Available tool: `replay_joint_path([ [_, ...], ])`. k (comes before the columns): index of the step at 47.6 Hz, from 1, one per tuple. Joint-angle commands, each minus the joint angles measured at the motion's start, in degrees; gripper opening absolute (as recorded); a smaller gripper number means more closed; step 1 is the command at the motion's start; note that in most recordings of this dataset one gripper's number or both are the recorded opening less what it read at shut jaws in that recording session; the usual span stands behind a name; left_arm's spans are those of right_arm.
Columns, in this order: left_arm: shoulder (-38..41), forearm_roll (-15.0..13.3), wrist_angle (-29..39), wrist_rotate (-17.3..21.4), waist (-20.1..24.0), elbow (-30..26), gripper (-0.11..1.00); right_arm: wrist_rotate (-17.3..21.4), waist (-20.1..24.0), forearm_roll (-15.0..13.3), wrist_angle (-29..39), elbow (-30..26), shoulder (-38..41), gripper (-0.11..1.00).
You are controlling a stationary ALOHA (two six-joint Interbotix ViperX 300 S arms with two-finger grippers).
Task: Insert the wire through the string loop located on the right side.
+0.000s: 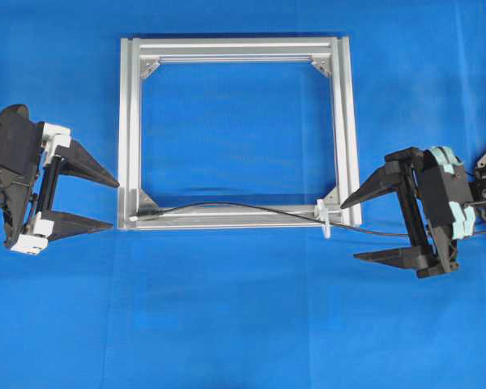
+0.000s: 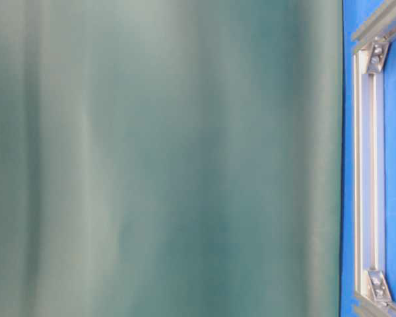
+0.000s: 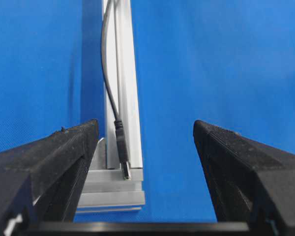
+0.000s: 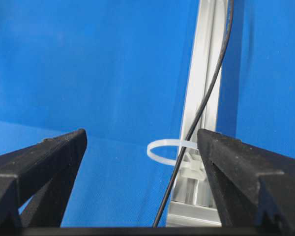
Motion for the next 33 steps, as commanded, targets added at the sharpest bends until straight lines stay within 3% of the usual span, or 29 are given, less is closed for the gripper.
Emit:
replay_joint_path([
  [1, -0.2, 0.1, -0.6, 0.0, 0.1, -1.0, 0.72, -0.1, -0.1, -0.1, -0.3, -1.1, -0.4, 0.9],
  [33, -0.1, 0.3, -0.8, 0.2, 0.2, -1.1, 0.72, -0.1, 0.0, -0.1, -0.3, -1.1, -0.1, 0.9],
])
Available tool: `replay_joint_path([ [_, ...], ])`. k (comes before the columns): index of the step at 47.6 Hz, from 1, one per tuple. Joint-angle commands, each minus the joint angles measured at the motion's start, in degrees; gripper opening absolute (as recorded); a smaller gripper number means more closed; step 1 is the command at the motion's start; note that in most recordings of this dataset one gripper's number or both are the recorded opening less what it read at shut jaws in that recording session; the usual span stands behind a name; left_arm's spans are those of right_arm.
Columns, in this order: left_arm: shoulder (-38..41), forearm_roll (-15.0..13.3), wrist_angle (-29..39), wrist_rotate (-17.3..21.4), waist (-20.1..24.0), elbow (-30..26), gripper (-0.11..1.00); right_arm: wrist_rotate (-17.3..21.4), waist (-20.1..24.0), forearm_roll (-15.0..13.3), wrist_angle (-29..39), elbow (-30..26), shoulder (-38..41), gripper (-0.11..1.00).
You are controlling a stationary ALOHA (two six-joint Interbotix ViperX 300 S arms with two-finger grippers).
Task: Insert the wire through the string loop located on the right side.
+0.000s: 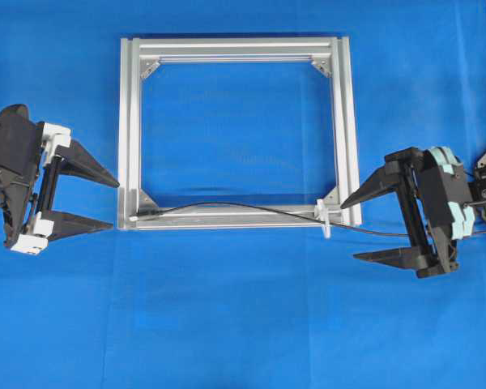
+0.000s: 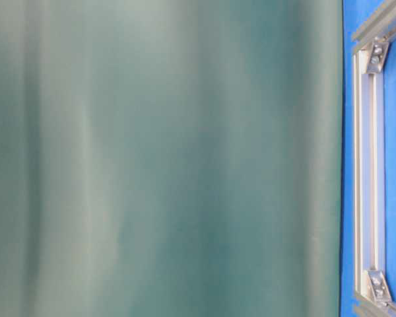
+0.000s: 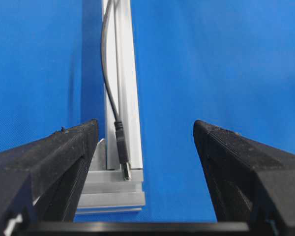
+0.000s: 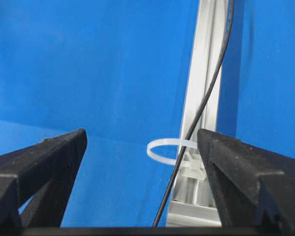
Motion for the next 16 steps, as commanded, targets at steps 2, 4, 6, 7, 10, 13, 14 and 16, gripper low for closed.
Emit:
replay_joint_path([
  [2, 0.0, 0.2, -0.8, 0.3, 0.1, -1.1, 0.72, -0.1, 0.0, -0.1, -0.4, -1.1, -0.1, 0.9],
  [4, 0.0, 0.2, -1.1, 0.4, 0.1, -1.1, 0.72, -0.1, 0.1, -0.1, -0.4, -1.1, -0.1, 0.9],
  [6, 0.1, 0.3, -1.5, 0.4, 0.2, -1.1, 0.72, -0.1, 0.1, -0.1, -0.4, -1.2, 0.0, 0.9],
  [7, 0.2, 0.3, -1.7, 0.4, 0.2, -1.1, 0.72, -0.1, 0.1, -0.1, -0.4, -1.2, 0.1, 0.9],
  [10, 0.3, 0.4, -2.3, 0.6, 0.1, -1.1, 0.72, -0.1, 0.1, -0.1, -0.5, -1.2, 0.4, 0.9],
  [13, 0.3, 0.4, -2.5, 1.1, 0.1, -1.1, 0.72, -0.1, 0.1, -0.1, -0.5, -1.2, 0.7, 0.9],
  [14, 0.3, 0.4, -2.5, 1.2, 0.2, -1.1, 0.72, -0.1, 0.0, 0.0, -0.6, -1.3, 0.9, 0.9],
  [16, 0.3, 0.4, -2.5, 1.8, 0.2, -1.1, 0.72, -0.1, 0.0, -0.1, -0.9, -1.4, 1.1, 0.9],
])
